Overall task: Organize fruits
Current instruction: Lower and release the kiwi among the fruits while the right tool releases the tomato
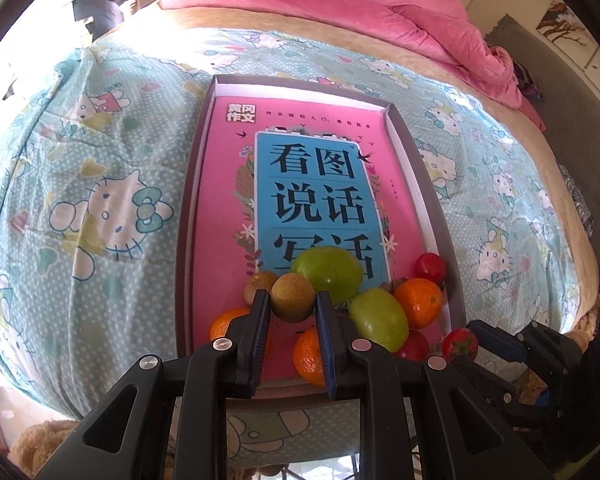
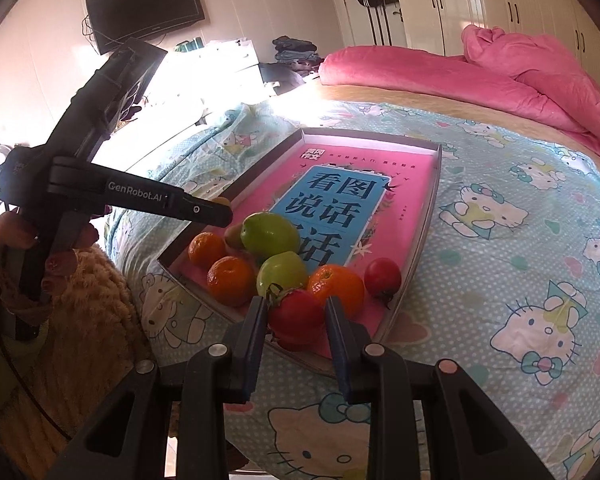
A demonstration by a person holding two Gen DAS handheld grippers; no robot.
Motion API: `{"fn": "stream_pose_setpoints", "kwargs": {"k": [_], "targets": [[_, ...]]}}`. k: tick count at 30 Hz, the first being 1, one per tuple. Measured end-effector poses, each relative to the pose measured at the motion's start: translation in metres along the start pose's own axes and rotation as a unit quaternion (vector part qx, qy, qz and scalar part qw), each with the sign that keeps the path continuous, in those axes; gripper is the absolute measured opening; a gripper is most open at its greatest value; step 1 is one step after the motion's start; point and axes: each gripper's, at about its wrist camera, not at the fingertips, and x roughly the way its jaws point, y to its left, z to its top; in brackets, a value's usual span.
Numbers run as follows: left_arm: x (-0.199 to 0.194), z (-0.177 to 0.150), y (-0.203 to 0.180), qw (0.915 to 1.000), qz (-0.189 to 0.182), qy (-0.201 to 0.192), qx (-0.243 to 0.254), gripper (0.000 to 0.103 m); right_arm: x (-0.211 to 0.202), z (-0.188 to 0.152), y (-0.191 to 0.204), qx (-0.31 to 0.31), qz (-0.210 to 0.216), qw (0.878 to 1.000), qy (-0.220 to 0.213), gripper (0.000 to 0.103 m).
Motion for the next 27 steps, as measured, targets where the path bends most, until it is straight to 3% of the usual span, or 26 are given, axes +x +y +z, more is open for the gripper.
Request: {"fn": "stream_pose_setpoints", "kwargs": {"k": [27], "targets": [[0.024,-0.005,-0.020,0.9990,0.000,0.030,0.034,0.023,0.007,-0.007,-0.008,0.010,-0.023,1.000,0.011,0.030]]}}
